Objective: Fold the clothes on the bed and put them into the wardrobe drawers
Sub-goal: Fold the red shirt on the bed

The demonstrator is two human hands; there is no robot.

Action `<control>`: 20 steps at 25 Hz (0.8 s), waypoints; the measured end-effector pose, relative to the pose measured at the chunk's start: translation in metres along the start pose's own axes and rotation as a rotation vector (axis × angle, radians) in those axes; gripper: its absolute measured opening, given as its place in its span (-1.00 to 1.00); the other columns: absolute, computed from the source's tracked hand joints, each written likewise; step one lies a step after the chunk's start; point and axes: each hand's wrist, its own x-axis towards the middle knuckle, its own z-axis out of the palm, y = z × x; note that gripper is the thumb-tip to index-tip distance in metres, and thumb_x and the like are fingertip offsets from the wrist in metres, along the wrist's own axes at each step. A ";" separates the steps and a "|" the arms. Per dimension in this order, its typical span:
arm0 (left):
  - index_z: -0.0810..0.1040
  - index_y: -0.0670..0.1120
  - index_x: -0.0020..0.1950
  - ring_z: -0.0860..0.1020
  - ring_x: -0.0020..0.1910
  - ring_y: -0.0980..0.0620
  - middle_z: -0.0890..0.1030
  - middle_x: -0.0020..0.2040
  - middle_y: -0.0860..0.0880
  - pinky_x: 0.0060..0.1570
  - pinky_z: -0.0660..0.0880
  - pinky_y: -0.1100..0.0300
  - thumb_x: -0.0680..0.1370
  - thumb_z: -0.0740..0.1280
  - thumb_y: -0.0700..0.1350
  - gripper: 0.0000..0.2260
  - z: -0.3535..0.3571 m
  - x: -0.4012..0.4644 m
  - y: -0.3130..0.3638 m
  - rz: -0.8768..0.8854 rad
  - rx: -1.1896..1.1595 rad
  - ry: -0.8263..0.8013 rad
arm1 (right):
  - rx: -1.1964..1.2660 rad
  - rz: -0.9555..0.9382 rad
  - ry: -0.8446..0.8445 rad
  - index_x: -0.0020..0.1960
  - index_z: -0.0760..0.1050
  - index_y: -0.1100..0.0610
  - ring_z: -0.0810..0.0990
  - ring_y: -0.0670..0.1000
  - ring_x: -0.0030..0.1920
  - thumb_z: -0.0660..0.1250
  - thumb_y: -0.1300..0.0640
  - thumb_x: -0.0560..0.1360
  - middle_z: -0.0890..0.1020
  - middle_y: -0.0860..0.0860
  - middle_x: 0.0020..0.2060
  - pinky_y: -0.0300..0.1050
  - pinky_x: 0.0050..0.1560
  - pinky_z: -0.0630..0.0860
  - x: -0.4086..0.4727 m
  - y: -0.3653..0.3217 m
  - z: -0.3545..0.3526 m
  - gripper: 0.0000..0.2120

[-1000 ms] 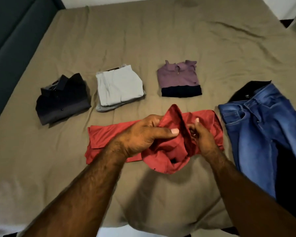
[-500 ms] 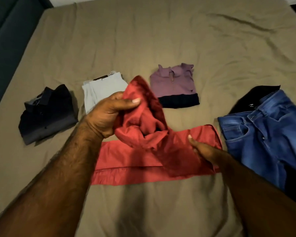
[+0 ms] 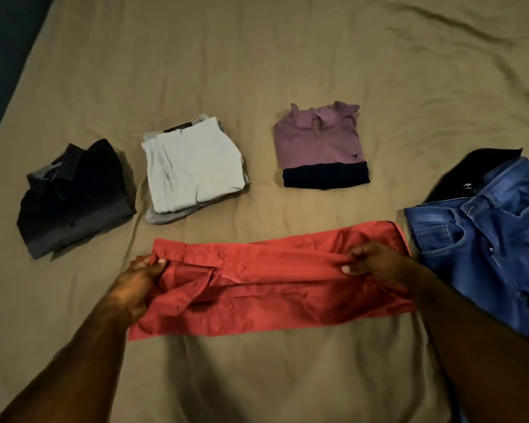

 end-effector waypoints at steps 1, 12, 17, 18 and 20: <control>0.62 -0.15 0.23 0.75 -0.12 -0.15 0.72 0.09 -0.27 -0.21 0.71 -0.10 0.71 0.26 -0.20 -0.82 -0.010 0.002 -0.008 -0.014 -0.011 0.029 | 0.031 -0.065 0.031 -0.22 0.66 0.12 0.54 -0.08 -0.27 0.62 0.05 0.34 0.63 -0.06 -0.31 -0.22 -0.15 0.48 0.005 -0.005 0.001 -0.81; 0.69 -0.01 0.23 0.70 0.13 -0.21 0.73 0.18 -0.10 0.20 0.58 -0.36 0.62 0.40 0.16 -0.69 -0.057 0.022 -0.051 -0.181 0.228 0.040 | -0.681 -0.175 0.460 -0.31 0.57 0.07 0.63 0.01 -0.30 0.45 -0.22 0.55 0.67 0.02 -0.35 -0.06 -0.21 0.53 0.063 -0.025 0.044 -0.58; 0.72 -0.05 0.18 0.74 0.02 -0.22 0.77 0.05 -0.13 0.07 0.66 -0.22 0.52 0.56 -0.05 -0.75 -0.079 0.035 -0.057 -0.108 0.282 -0.018 | -0.694 -0.145 0.429 0.04 0.69 0.08 0.69 0.14 0.00 0.53 0.04 0.54 0.75 0.09 -0.02 -0.10 0.03 0.48 0.075 -0.017 0.054 -0.86; 0.73 -0.07 0.13 0.73 0.01 -0.25 0.77 0.02 -0.14 0.09 0.66 -0.26 0.50 0.58 -0.12 -0.78 -0.086 0.042 -0.063 -0.072 0.312 0.061 | -0.810 -0.160 0.570 0.12 0.67 0.10 0.68 0.21 0.03 0.46 -0.02 0.56 0.73 0.14 0.02 -0.04 0.06 0.50 0.078 -0.016 0.057 -0.77; 0.74 -0.04 0.04 0.72 -0.01 -0.29 0.76 -0.02 -0.14 0.04 0.66 -0.31 0.50 0.58 -0.13 -0.86 -0.095 0.052 -0.073 -0.065 0.327 0.201 | -0.905 -0.200 0.864 0.25 0.57 0.09 0.59 0.29 0.12 0.31 -0.10 0.56 0.64 0.17 0.12 0.16 0.17 0.46 0.075 -0.018 0.070 -0.64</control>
